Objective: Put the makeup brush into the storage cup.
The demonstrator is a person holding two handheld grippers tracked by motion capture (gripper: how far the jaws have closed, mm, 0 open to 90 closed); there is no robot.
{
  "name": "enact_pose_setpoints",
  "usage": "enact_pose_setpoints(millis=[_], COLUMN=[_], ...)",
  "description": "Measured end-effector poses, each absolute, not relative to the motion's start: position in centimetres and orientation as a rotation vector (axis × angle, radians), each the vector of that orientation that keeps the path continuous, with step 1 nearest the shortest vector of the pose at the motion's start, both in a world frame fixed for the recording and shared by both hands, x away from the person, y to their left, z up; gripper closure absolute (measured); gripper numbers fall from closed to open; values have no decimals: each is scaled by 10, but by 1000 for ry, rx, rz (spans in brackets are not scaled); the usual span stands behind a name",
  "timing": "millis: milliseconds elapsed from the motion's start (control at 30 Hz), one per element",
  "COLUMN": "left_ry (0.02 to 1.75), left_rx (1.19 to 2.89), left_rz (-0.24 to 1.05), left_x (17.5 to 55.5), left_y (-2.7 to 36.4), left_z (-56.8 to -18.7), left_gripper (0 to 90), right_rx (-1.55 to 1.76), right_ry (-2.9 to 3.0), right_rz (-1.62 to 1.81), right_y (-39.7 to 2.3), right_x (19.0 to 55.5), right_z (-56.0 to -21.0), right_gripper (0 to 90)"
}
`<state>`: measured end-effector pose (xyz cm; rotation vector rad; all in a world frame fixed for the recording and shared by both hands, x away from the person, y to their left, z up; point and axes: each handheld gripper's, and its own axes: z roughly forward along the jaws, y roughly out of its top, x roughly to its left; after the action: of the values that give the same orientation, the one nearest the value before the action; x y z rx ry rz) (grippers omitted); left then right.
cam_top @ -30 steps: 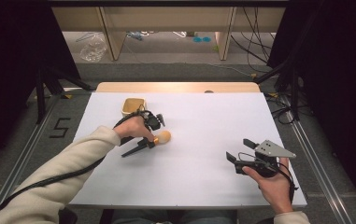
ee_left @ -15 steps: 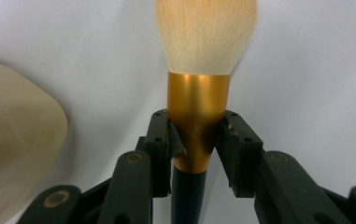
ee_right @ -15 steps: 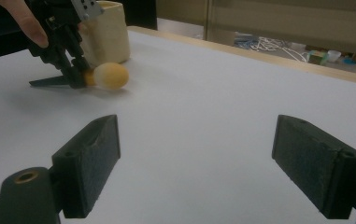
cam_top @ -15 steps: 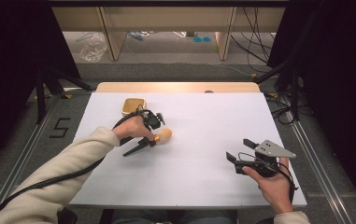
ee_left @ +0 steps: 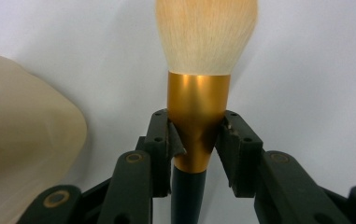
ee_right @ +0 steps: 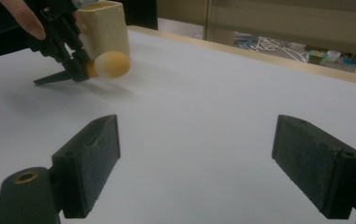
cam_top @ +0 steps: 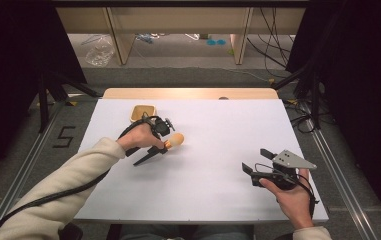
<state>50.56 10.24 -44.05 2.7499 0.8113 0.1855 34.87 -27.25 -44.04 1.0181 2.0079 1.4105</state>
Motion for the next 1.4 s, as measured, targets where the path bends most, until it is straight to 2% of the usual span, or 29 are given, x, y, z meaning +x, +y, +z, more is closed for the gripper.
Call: enact_pose_setpoints(millis=[1400], left_ry=[782], left_rx=[2625], left_rz=[243], left_x=[502], left_y=[112], left_z=[-430], left_gripper=[665], right_rx=[1021], right_ry=[2009], right_rz=[1404], right_y=[-273], right_x=[349], right_z=[-440], right_gripper=[162])
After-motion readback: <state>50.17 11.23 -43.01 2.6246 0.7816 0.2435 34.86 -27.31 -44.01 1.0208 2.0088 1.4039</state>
